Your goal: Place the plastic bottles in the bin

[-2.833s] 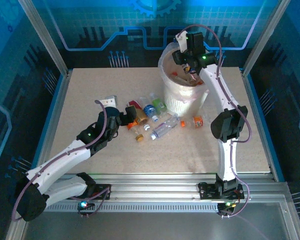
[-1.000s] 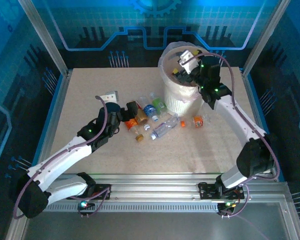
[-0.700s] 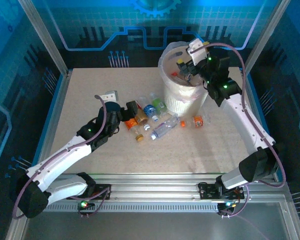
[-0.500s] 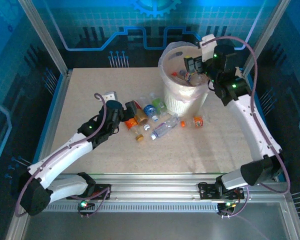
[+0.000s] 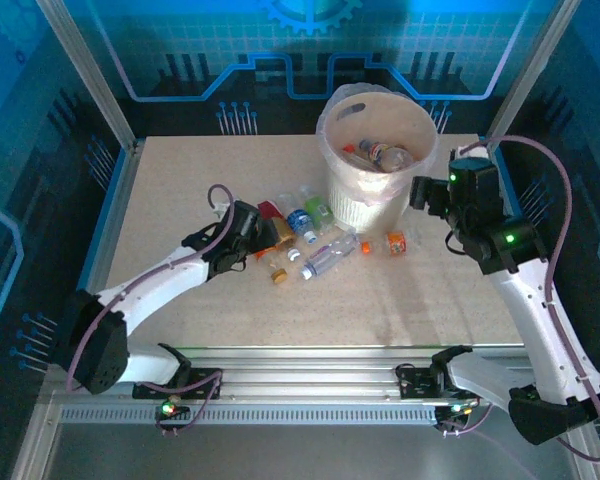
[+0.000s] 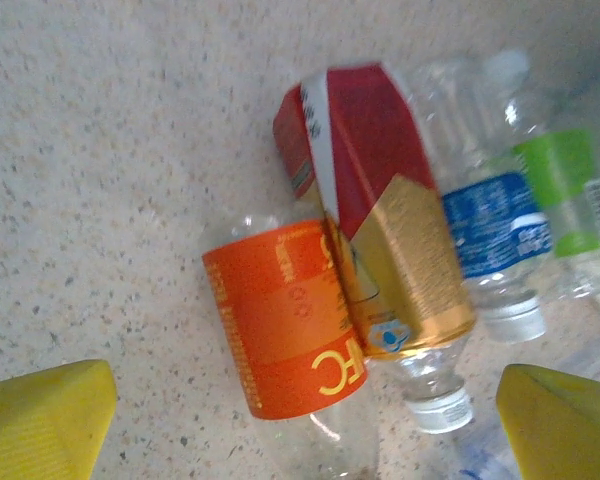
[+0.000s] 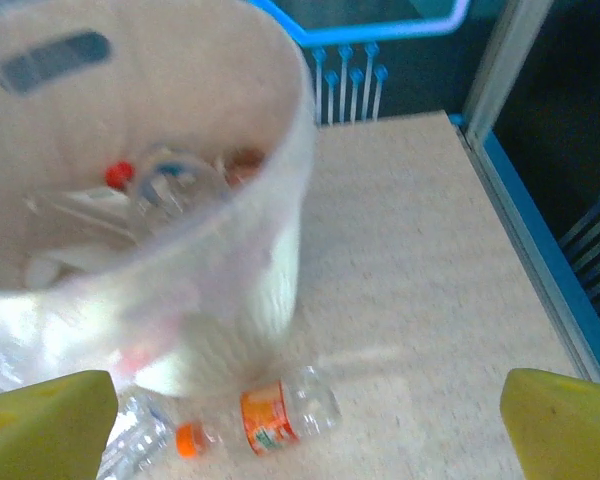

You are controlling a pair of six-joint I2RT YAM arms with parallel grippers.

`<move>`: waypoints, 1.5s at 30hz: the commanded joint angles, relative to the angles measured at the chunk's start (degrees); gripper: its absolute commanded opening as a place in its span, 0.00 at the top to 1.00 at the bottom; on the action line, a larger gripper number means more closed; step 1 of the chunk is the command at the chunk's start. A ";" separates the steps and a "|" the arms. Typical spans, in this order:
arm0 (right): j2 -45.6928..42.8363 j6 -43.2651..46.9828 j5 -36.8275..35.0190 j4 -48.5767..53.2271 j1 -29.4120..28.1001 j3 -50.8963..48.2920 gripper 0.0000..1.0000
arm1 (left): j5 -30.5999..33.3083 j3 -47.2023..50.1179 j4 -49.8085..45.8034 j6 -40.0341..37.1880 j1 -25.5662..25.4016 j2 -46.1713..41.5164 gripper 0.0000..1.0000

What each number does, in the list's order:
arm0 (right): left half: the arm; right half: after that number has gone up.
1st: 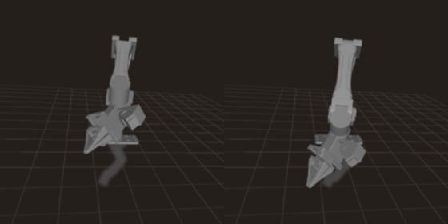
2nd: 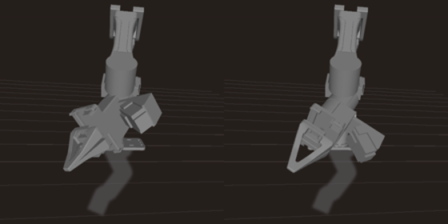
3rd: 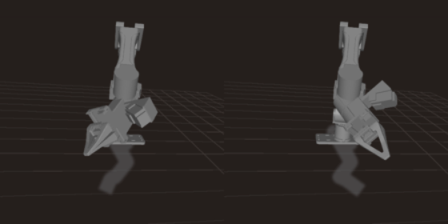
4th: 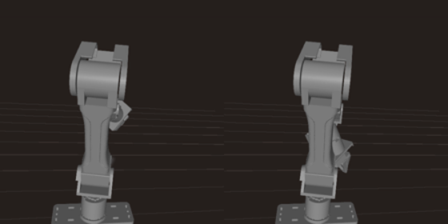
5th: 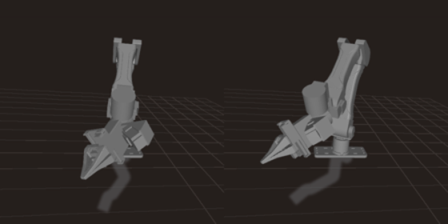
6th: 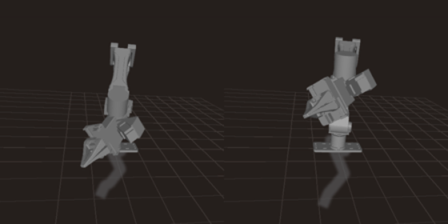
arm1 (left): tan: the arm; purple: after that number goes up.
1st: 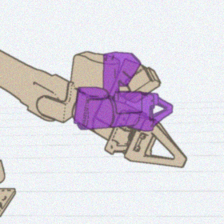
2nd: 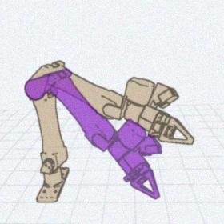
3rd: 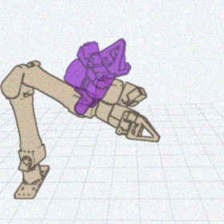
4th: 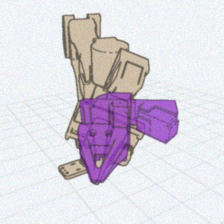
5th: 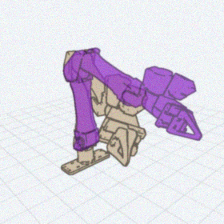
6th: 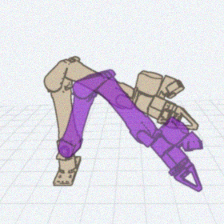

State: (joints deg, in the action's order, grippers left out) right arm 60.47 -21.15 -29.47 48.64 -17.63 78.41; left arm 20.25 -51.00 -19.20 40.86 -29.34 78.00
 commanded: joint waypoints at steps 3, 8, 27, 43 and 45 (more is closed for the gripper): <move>-2.75 -6.11 -4.33 7.26 -0.22 -6.60 0.00 | -2.83 0.02 -0.10 2.36 0.31 3.61 0.01; -3.03 -8.63 -3.93 8.13 0.04 -10.40 0.00 | -2.91 0.07 0.83 2.63 0.26 6.62 0.05; -2.58 -10.91 -2.67 7.24 0.31 -13.28 0.00 | -4.87 4.88 13.03 2.80 2.31 13.34 0.16; -1.34 -11.27 -2.68 7.17 0.57 -12.76 0.00 | -6.40 6.74 14.12 6.53 4.28 16.31 0.30; -0.90 -11.29 -2.54 7.17 0.56 -12.59 0.00 | -6.37 6.97 14.11 6.68 4.47 16.31 0.34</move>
State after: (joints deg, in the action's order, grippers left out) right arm 58.83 -31.33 -32.14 55.90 -17.56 65.45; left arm 14.50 -45.12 -5.21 46.59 -25.58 93.62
